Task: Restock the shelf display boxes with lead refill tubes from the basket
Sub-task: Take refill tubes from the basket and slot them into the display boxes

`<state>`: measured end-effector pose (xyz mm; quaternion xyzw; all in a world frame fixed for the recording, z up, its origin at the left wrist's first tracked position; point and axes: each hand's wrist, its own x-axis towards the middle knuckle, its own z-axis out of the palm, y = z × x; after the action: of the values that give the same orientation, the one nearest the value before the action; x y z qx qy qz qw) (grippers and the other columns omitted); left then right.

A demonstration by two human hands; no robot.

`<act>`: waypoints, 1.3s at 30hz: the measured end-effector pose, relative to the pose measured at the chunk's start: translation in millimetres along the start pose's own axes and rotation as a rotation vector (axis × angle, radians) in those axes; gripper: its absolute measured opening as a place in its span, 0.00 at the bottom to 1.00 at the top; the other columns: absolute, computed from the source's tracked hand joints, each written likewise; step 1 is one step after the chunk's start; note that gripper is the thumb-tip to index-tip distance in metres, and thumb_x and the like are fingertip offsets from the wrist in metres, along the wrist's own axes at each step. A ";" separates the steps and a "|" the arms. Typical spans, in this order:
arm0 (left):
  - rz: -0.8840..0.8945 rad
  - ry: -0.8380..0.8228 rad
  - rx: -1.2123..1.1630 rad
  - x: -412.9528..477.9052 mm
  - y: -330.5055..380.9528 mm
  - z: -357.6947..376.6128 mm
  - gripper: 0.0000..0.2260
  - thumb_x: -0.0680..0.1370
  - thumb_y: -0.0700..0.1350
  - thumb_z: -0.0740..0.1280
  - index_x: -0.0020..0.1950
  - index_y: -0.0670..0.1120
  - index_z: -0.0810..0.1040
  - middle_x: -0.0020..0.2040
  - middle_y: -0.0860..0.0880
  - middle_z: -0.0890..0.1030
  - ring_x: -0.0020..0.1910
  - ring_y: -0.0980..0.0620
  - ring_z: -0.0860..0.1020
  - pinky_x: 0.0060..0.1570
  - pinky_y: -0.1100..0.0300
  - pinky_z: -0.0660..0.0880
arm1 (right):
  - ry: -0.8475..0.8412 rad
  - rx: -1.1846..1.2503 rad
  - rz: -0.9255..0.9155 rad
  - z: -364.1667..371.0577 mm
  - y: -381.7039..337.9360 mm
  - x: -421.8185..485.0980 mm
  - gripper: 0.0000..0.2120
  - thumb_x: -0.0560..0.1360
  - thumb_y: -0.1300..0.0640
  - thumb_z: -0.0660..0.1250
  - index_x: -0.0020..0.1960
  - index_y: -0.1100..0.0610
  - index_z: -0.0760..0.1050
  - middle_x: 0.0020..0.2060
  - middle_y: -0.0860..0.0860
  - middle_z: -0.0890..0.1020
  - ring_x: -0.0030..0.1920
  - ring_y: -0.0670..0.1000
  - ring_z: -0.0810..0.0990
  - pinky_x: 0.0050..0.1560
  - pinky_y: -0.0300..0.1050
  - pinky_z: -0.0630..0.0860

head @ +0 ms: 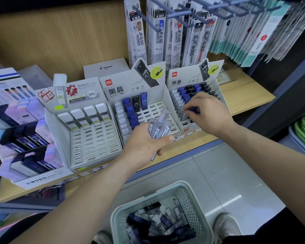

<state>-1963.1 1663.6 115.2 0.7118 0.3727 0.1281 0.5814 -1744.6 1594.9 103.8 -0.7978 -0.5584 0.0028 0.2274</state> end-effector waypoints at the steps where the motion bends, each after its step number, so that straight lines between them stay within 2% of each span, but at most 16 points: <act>1: 0.003 -0.002 -0.008 -0.4 0.4 -0.1 0.08 0.76 0.49 0.74 0.48 0.49 0.77 0.28 0.48 0.77 0.28 0.52 0.74 0.31 0.61 0.71 | 0.001 0.056 0.022 -2.4 -4.3 0.3 0.07 0.78 0.55 0.70 0.54 0.51 0.84 0.49 0.47 0.80 0.44 0.47 0.77 0.45 0.44 0.76; 4: 0.006 -0.003 -0.008 1.0 0.3 -1.1 0.07 0.76 0.48 0.74 0.48 0.49 0.78 0.28 0.49 0.77 0.27 0.53 0.74 0.33 0.59 0.71 | -0.042 0.410 0.077 -13.4 -31.0 -2.5 0.09 0.79 0.53 0.67 0.57 0.48 0.82 0.45 0.43 0.81 0.40 0.45 0.79 0.43 0.40 0.76; 6: 0.014 -0.007 -0.012 2.2 1.6 -0.8 0.06 0.76 0.46 0.74 0.46 0.49 0.77 0.27 0.49 0.77 0.26 0.53 0.74 0.31 0.60 0.71 | -0.152 0.607 0.085 -16.3 -48.1 -5.2 0.11 0.81 0.53 0.65 0.61 0.48 0.80 0.46 0.45 0.83 0.41 0.49 0.81 0.42 0.42 0.78; 9: 0.028 -0.026 -0.001 2.4 4.4 1.9 0.07 0.76 0.45 0.74 0.46 0.49 0.77 0.28 0.47 0.76 0.26 0.52 0.73 0.29 0.60 0.70 | -0.288 0.669 0.031 -11.9 -59.0 -7.1 0.09 0.79 0.57 0.68 0.58 0.51 0.81 0.47 0.51 0.83 0.43 0.54 0.82 0.44 0.48 0.81; 11: 0.027 -0.032 -0.019 1.9 5.3 3.2 0.07 0.76 0.44 0.74 0.48 0.48 0.77 0.27 0.50 0.76 0.25 0.53 0.73 0.28 0.61 0.70 | -0.258 0.733 0.050 -11.6 -57.3 -5.2 0.05 0.78 0.61 0.70 0.52 0.55 0.81 0.42 0.55 0.82 0.41 0.58 0.81 0.46 0.54 0.81; 14: 0.022 0.013 -0.091 2.4 6.6 1.6 0.11 0.75 0.43 0.75 0.54 0.44 0.78 0.26 0.54 0.75 0.23 0.55 0.72 0.25 0.65 0.69 | -0.159 0.839 0.136 -19.4 -47.2 -0.5 0.03 0.78 0.64 0.70 0.49 0.57 0.80 0.37 0.55 0.81 0.36 0.53 0.79 0.39 0.49 0.79; 16: 0.019 0.079 -0.131 2.9 8.9 -1.1 0.11 0.75 0.44 0.75 0.54 0.46 0.77 0.29 0.52 0.76 0.24 0.56 0.72 0.26 0.65 0.70 | -0.141 0.897 0.181 -24.7 -39.9 0.4 0.01 0.77 0.64 0.70 0.49 0.60 0.79 0.36 0.55 0.82 0.36 0.51 0.80 0.36 0.44 0.79; 19: 0.047 0.171 -0.181 4.4 11.5 -5.1 0.10 0.77 0.44 0.73 0.55 0.50 0.76 0.36 0.47 0.79 0.26 0.55 0.73 0.27 0.62 0.72 | -0.205 0.885 0.188 -25.2 -36.4 -3.7 0.02 0.76 0.64 0.71 0.48 0.62 0.79 0.35 0.56 0.83 0.36 0.51 0.82 0.38 0.42 0.79; 21: 0.069 0.222 -0.209 6.2 11.5 -6.9 0.09 0.77 0.42 0.72 0.55 0.51 0.77 0.42 0.43 0.83 0.26 0.55 0.73 0.27 0.62 0.72 | -0.266 0.872 0.185 -23.6 -37.6 -7.2 0.02 0.77 0.64 0.70 0.50 0.60 0.79 0.34 0.54 0.84 0.36 0.52 0.81 0.40 0.46 0.80; 23: 0.070 0.251 -0.214 6.4 12.3 -7.8 0.08 0.78 0.42 0.71 0.55 0.50 0.78 0.45 0.42 0.85 0.25 0.56 0.73 0.25 0.64 0.71 | -0.339 0.836 0.165 -23.6 -40.8 -10.0 0.07 0.79 0.65 0.67 0.54 0.57 0.79 0.34 0.50 0.84 0.36 0.51 0.81 0.43 0.51 0.80; 26: 0.074 0.292 -0.178 6.4 12.5 -8.4 0.07 0.78 0.43 0.70 0.56 0.46 0.78 0.40 0.45 0.84 0.23 0.57 0.72 0.23 0.66 0.68 | -0.425 0.826 0.127 -25.2 -49.7 -13.8 0.14 0.79 0.67 0.66 0.62 0.55 0.78 0.37 0.54 0.84 0.36 0.52 0.83 0.45 0.51 0.81; 29: 0.091 0.333 -0.143 6.5 12.3 -10.3 0.07 0.78 0.44 0.71 0.56 0.48 0.77 0.39 0.46 0.82 0.23 0.59 0.73 0.24 0.68 0.69 | -0.465 0.875 0.123 -24.9 -57.4 -16.4 0.28 0.76 0.68 0.70 0.72 0.52 0.70 0.45 0.61 0.83 0.39 0.62 0.84 0.45 0.51 0.83; 32: 0.104 0.315 -0.100 3.8 14.6 -12.1 0.08 0.78 0.44 0.71 0.55 0.50 0.77 0.36 0.48 0.81 0.23 0.59 0.73 0.25 0.69 0.68 | -0.496 0.865 0.103 -25.4 -58.8 -14.9 0.37 0.75 0.68 0.71 0.77 0.45 0.63 0.51 0.59 0.79 0.39 0.64 0.84 0.43 0.48 0.83; 34: 0.115 0.299 -0.051 1.6 15.0 -13.4 0.08 0.78 0.44 0.72 0.55 0.49 0.77 0.31 0.51 0.78 0.23 0.59 0.72 0.24 0.70 0.67 | -0.513 0.833 0.085 -26.6 -60.2 -14.7 0.35 0.75 0.68 0.71 0.75 0.43 0.65 0.48 0.56 0.78 0.38 0.61 0.85 0.43 0.48 0.83; 36: 0.119 0.287 -0.023 -0.3 15.8 -17.0 0.07 0.78 0.44 0.72 0.55 0.49 0.79 0.30 0.52 0.77 0.23 0.60 0.73 0.24 0.70 0.68 | -0.488 0.846 0.113 -25.1 -60.4 -14.0 0.28 0.76 0.67 0.70 0.70 0.46 0.69 0.42 0.53 0.78 0.35 0.55 0.83 0.41 0.48 0.83; 39: 0.105 0.336 -0.013 -1.8 16.3 -31.7 0.06 0.77 0.44 0.73 0.51 0.51 0.78 0.32 0.50 0.78 0.23 0.59 0.74 0.24 0.64 0.73 | -0.360 0.882 0.174 -21.1 -59.8 -9.2 0.14 0.78 0.63 0.69 0.60 0.52 0.71 0.39 0.61 0.81 0.37 0.58 0.83 0.39 0.50 0.83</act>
<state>-1977.6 1684.8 140.0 0.6950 0.4261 0.2780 0.5082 -1795.9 1595.4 142.3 -0.6559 -0.4657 0.3961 0.4427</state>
